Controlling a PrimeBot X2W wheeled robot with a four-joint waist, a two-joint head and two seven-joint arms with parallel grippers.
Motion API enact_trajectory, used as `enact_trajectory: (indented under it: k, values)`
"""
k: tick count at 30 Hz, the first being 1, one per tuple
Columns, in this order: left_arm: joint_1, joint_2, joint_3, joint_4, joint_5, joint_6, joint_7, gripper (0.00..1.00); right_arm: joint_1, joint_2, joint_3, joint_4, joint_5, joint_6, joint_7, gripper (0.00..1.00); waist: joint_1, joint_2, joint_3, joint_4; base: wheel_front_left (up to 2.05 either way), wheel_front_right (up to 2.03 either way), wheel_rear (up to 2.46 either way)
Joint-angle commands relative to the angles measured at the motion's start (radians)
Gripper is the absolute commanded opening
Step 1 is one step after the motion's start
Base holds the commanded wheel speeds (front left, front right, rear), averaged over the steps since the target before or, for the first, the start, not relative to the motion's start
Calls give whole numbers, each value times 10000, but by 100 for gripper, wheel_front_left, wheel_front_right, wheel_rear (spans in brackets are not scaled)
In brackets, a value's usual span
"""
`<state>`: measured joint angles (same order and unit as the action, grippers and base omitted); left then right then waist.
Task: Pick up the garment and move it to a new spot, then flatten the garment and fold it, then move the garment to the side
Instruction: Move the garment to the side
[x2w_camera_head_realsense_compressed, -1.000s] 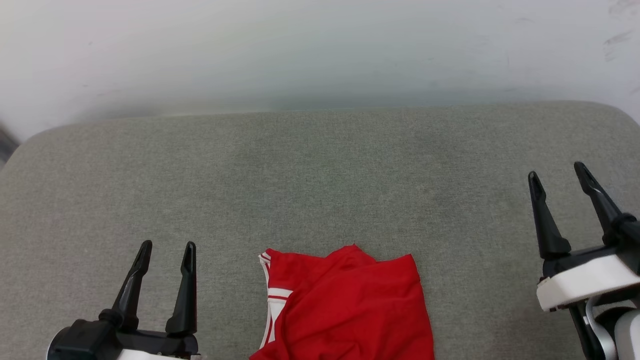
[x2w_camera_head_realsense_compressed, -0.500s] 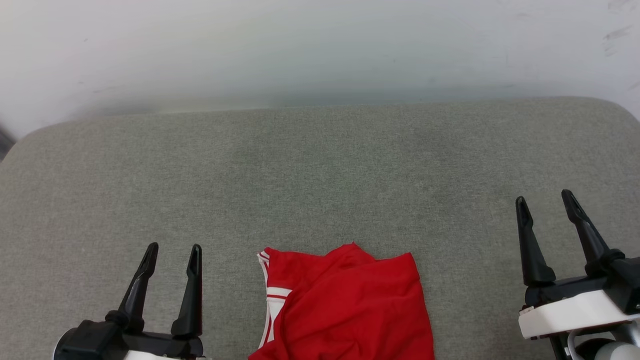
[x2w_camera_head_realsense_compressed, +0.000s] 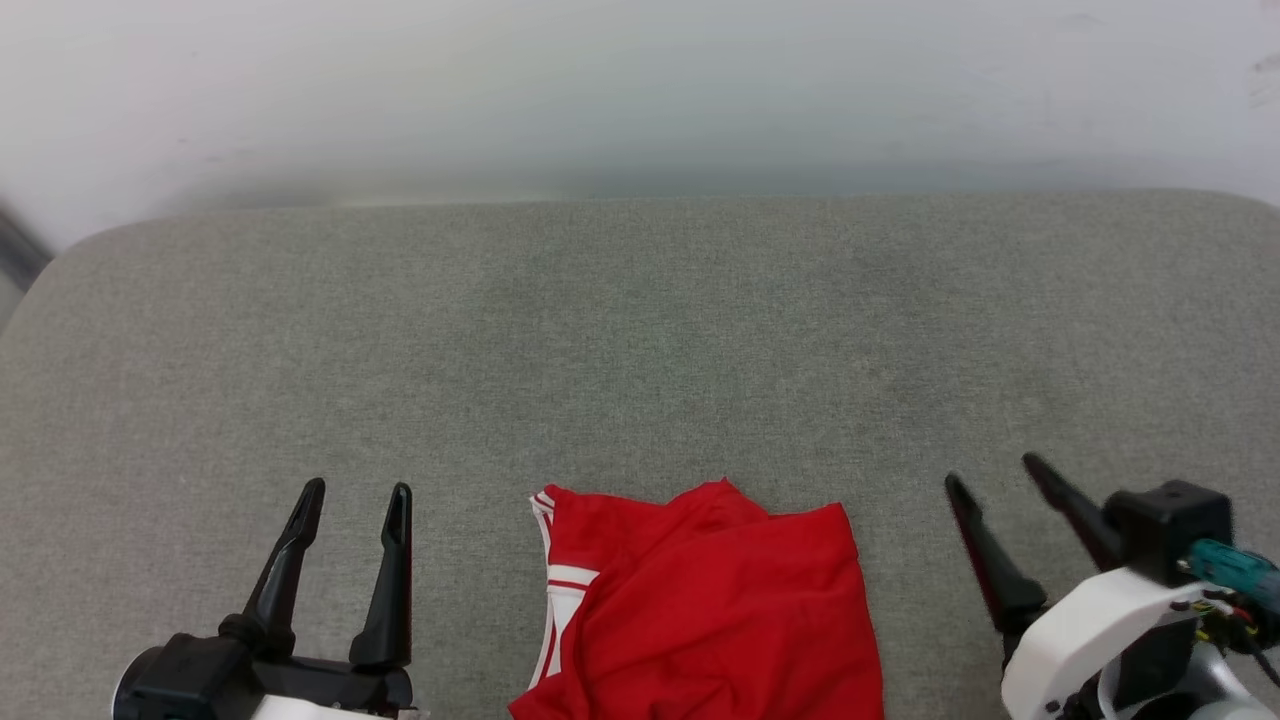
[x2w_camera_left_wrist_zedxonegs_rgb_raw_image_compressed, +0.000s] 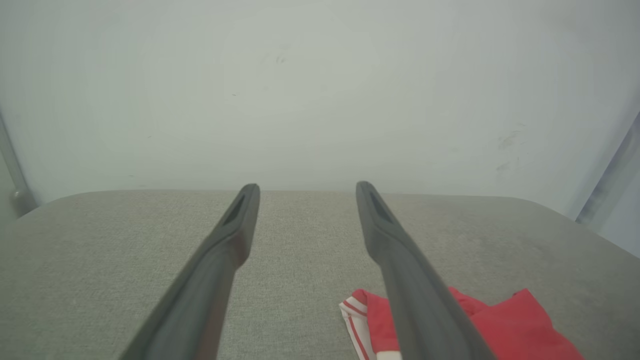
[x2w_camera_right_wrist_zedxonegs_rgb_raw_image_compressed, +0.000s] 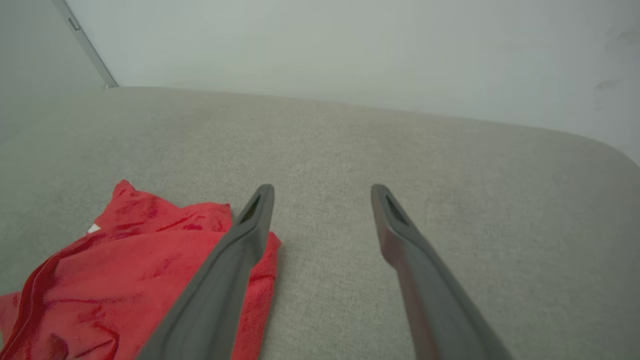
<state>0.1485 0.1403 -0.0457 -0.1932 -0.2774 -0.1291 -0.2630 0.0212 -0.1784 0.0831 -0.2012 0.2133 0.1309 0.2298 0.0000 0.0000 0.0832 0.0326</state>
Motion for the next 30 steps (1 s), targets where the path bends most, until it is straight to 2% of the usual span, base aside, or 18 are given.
enact_trajectory:
  k: [1,3,8,10,14,24,30]
  values:
    - [-162,-6,7,-16,9,-12,-22,100,196,-252,258,-166,318,-4,902,100,0,0,106,51,0,0,0]
    - [-212,-12,-16,-28,-2,-12,-22,100,252,-493,479,-468,744,-7,2275,100,0,0,238,116,0,0,0]
    - [-453,-40,-147,-4,-15,-12,-22,100,389,-473,616,-873,1444,-4,5191,100,0,0,647,357,0,0,0]
    - [-589,-45,-254,15,-17,-12,-22,100,305,-423,664,-873,1376,-4,5903,100,0,0,813,499,0,0,0]
    - [-922,-43,-500,165,-53,-12,-22,100,-44,226,689,-118,1286,-4,6923,100,0,0,1215,990,0,0,0]
    - [-1168,-41,-651,293,-114,-12,-22,100,-295,747,901,1233,947,-2,6965,100,0,0,1462,1542,0,0,0]
    - [-1222,-76,-767,361,-115,-12,-22,100,-302,644,1492,2223,607,-2,6691,99,0,0,1531,1720,0,0,0]
